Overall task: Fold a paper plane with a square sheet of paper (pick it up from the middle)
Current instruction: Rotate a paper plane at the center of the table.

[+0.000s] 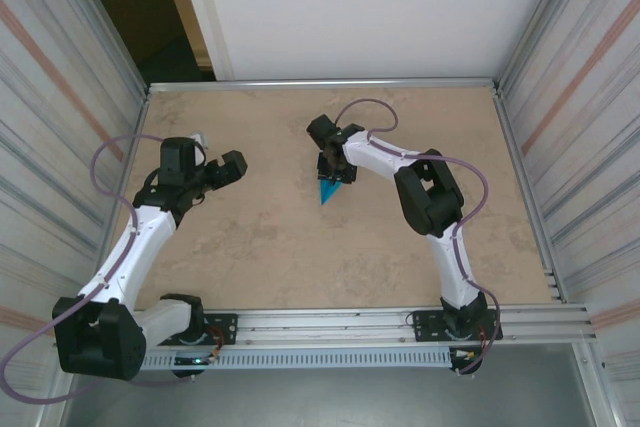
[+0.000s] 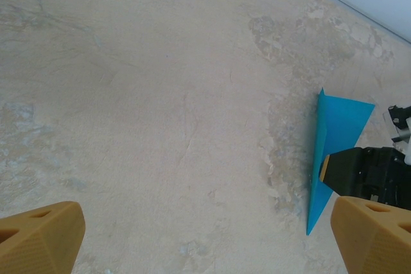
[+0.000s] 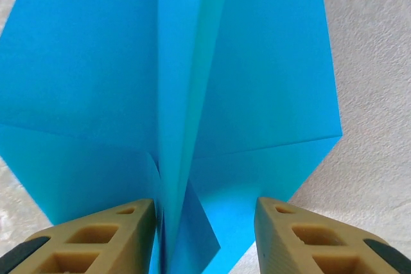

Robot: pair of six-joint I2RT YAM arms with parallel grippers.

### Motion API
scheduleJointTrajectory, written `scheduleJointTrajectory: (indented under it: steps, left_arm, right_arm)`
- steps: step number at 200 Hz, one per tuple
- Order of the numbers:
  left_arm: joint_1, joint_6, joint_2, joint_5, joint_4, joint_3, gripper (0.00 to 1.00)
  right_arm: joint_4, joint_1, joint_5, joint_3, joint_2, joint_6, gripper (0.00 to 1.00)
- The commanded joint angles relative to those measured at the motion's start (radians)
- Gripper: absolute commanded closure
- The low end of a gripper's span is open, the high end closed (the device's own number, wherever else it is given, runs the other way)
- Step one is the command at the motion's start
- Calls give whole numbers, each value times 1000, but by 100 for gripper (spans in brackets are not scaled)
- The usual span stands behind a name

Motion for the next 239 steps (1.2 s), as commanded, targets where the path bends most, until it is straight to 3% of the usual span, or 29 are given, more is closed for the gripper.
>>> scheduleJointTrajectory:
  steps: [1, 22, 67, 89, 137, 185, 239]
  left_arm:
    - [3, 19, -6, 11, 5, -6, 1]
    - [3, 19, -5, 10, 3, -6, 1]
    - [3, 20, -7, 5, 1, -6, 1]
    - [3, 18, -6, 7, 1, -5, 1]
    - [3, 19, -5, 5, 3, -6, 1]
    - [3, 18, 2, 4, 4, -10, 1]
    - [3, 18, 18, 9, 11, -8, 1]
  right_arm:
    - [-39, -6, -4, 34, 24, 9, 56]
    - [-19, -7, -10, 21, 14, 3, 55]
    - [-16, -11, -30, 23, 46, -10, 69]
    - [-18, -15, -34, 19, 58, -21, 71]
    - [-82, -13, -17, 22, 96, -141, 58]
    - [-160, -9, 6, 24, 129, -331, 53]
    - [-176, -13, 14, 31, 135, -366, 48]
